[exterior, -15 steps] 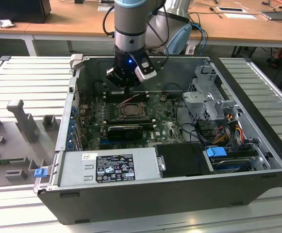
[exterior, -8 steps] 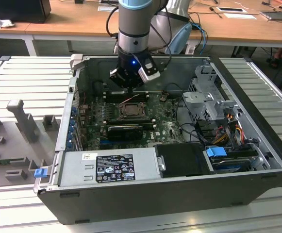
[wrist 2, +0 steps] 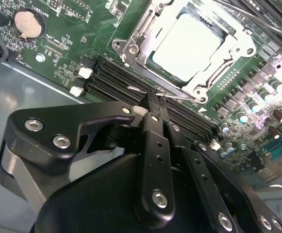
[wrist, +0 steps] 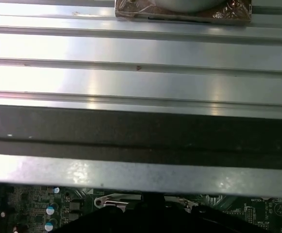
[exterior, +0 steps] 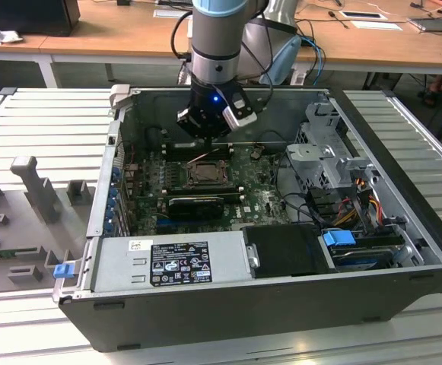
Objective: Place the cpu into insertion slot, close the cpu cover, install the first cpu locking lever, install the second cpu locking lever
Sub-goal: 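Install the first cpu locking lever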
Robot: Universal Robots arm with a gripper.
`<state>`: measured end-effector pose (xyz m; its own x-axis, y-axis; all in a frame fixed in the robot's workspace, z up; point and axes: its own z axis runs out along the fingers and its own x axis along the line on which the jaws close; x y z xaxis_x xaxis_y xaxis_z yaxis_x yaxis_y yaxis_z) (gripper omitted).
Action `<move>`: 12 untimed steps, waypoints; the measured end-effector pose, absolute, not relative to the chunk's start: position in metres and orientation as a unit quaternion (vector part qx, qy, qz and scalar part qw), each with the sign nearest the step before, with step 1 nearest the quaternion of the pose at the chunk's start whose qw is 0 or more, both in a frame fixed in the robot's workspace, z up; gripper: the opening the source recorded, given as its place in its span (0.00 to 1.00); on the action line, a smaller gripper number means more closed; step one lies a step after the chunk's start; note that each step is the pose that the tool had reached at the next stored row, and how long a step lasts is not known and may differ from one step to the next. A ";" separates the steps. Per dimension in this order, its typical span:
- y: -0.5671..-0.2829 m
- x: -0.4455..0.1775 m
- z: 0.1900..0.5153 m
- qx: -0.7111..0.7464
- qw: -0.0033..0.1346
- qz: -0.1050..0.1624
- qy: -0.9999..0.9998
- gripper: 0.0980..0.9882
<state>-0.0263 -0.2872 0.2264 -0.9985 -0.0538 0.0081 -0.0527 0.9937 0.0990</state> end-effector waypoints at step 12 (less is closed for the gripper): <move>-0.287 -0.019 0.216 0.031 0.005 -0.049 -0.998 0.01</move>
